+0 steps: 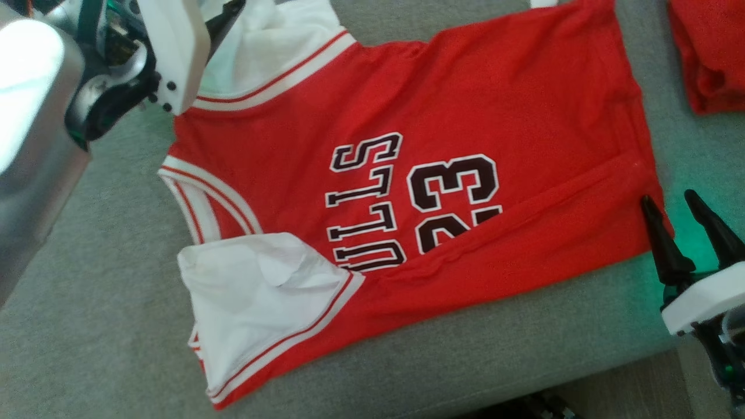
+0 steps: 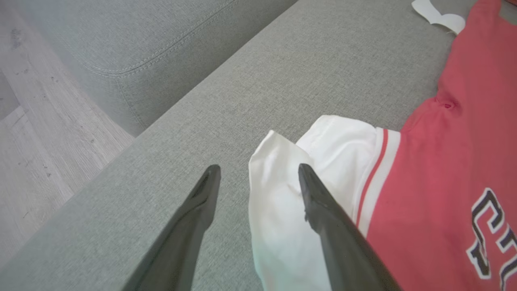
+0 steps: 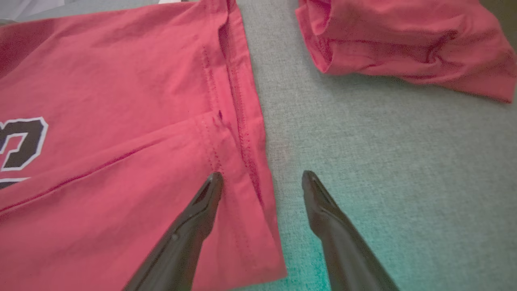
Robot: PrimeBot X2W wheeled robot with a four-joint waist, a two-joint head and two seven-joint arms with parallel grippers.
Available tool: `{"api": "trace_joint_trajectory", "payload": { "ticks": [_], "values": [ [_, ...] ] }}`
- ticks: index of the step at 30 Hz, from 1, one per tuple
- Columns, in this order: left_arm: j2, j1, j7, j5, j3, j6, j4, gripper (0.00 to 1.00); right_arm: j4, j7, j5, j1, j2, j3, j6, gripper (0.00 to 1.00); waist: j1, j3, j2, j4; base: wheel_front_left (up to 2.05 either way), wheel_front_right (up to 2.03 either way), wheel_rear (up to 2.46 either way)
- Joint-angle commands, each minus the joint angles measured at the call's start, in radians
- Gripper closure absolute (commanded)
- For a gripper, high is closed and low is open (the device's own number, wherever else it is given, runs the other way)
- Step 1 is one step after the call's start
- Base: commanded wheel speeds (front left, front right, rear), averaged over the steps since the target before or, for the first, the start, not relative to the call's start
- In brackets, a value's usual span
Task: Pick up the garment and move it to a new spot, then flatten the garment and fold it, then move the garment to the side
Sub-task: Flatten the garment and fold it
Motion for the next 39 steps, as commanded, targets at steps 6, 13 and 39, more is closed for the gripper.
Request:
{"api": "trace_joint_trajectory", "payload": {
  "ticks": [6,13,39],
  "values": [
    [0.061,-0.1,-0.019,-0.035,-0.023,0.002,0.018,0.0,-0.003,-0.023,0.001,-0.018,-0.012,0.024,0.007,0.0,-0.0002,0.023,0.0001,-0.042,0.0,0.0,0.0],
    [0.079,-0.136,-0.037,-0.055,-0.076,0.002,0.043,0.0,0.012,-0.031,0.005,-0.027,-0.004,0.035,0.007,0.0,-0.0002,0.029,0.0001,-0.059,0.0,0.0,0.0],
    [0.116,-0.193,-0.247,-0.144,-0.214,0.002,0.055,1.0,-0.042,-0.005,0.025,-0.069,-0.031,0.029,0.007,0.0,-0.0002,0.011,0.0001,-0.015,0.0,0.0,0.0]
  ]
}}
